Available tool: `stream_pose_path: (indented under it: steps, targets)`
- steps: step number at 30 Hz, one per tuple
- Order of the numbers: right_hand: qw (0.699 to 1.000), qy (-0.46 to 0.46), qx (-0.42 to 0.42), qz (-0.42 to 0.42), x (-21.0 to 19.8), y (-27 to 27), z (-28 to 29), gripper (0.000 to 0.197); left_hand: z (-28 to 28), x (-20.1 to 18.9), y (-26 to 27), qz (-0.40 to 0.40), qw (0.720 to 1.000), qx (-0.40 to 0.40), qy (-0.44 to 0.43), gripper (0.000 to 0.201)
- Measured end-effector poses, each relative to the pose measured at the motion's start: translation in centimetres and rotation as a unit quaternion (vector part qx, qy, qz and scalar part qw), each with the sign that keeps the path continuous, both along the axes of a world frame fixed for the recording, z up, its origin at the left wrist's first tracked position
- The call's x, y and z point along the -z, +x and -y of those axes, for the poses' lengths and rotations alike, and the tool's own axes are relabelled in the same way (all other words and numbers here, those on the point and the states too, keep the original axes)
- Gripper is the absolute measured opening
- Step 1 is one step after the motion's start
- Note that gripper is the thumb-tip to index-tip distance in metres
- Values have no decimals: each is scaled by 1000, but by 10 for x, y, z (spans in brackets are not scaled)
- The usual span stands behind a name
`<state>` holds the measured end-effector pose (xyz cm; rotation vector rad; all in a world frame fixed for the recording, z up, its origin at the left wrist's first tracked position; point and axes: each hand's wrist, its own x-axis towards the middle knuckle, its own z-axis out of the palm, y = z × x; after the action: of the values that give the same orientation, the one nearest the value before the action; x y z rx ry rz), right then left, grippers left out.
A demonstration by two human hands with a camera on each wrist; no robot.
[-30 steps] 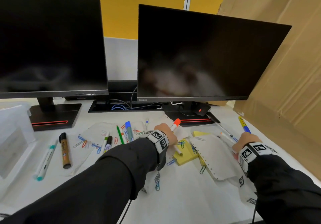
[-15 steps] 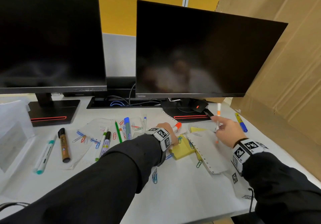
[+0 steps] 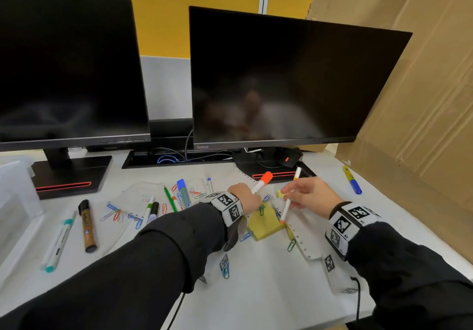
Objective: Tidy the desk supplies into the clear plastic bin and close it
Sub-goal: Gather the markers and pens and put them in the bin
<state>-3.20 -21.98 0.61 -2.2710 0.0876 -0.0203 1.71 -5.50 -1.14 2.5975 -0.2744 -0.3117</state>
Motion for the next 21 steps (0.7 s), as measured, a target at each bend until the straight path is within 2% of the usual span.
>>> stream_pose_path:
  steps: [3,5,8,11,14,17,20,21]
  targets:
    - [1000,25,3,12,-1,2,-7,13,0,-2,1,14,999,19,-39,23]
    - [998,66,7,16,-1,4,-8,23,1,-7,-2,6,990,33,-139,18]
    - [985,166,41,23,-5,9,-11,36,5,-15,-9,-56,948,65,-306,15]
    - [974,212,80,26,-5,16,-19,37,10,-18,-17,-141,908,89,-384,12]
    - [991,126,46,18,-3,20,-23,25,11,-11,-19,-169,898,75,-400,10]
    - [999,29,16,-36,-4,22,-16,17,9,-4,-15,-158,907,49,-387,4]
    - [995,-47,76,-38,-4,31,5,7,8,-2,-9,-124,926,8,-357,12]
    - [990,-85,107,-30,-4,33,14,9,7,-2,-6,-115,932,-2,-344,13]
